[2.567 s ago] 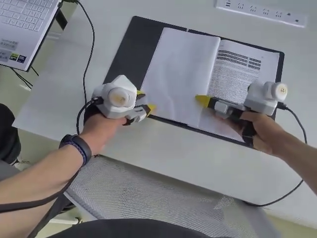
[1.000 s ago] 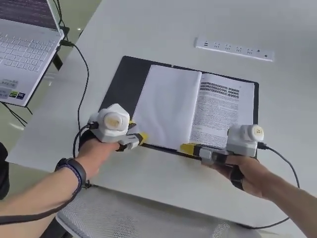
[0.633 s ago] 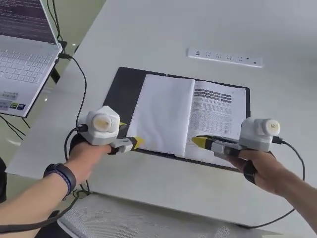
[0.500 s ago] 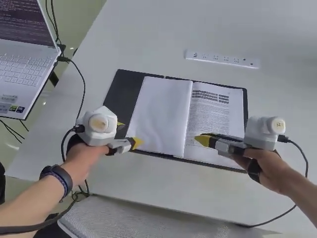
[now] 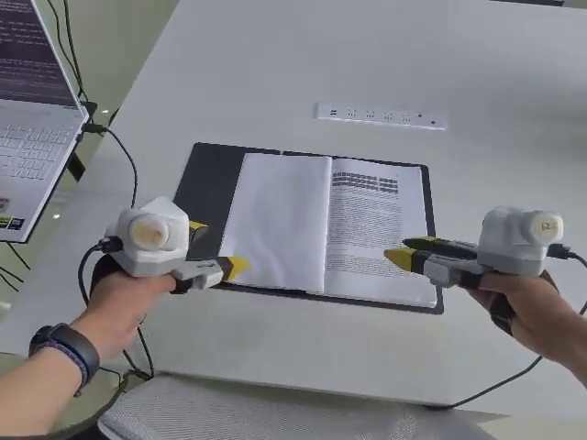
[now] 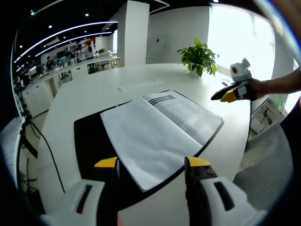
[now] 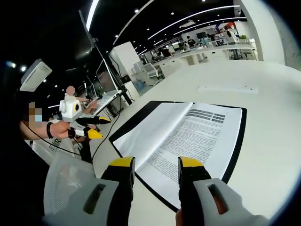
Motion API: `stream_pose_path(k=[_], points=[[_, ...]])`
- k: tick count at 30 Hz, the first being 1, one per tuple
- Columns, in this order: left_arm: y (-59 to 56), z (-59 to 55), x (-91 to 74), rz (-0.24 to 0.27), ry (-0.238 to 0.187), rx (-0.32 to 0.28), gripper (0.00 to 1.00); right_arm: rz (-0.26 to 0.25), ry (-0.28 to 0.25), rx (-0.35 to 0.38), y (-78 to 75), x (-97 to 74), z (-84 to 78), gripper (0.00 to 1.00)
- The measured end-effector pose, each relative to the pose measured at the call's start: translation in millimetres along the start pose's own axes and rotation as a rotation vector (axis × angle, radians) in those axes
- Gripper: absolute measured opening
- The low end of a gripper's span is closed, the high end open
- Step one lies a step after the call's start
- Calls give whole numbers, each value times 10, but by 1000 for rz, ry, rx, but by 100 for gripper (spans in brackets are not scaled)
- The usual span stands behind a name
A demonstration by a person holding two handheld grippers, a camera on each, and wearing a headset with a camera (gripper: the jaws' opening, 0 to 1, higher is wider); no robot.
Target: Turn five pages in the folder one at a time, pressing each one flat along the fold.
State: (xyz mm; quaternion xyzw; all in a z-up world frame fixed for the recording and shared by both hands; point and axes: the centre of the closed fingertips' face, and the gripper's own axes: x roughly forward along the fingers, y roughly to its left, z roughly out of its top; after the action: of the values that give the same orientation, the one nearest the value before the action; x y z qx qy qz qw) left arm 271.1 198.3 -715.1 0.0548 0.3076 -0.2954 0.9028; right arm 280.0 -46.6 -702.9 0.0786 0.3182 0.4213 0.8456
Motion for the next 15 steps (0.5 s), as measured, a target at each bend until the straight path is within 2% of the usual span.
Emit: stream_pose_path(k=[5, 7, 9, 15], points=[[8, 48, -159, 7, -15, 2, 60, -42, -14, -34, 8, -220, 28, 42], [2, 68, -211, 8, -21, 1, 61, -75, -17, -52, -26, -309, 27, 46], [-7, 93, -271, 13, -31, -3, 63, -87, -16, -57, -26, -376, 15, 51], [-50, 131, -396, 17, -55, -22, 67, -136, -18, -68, -25, -556, -74, 56]])
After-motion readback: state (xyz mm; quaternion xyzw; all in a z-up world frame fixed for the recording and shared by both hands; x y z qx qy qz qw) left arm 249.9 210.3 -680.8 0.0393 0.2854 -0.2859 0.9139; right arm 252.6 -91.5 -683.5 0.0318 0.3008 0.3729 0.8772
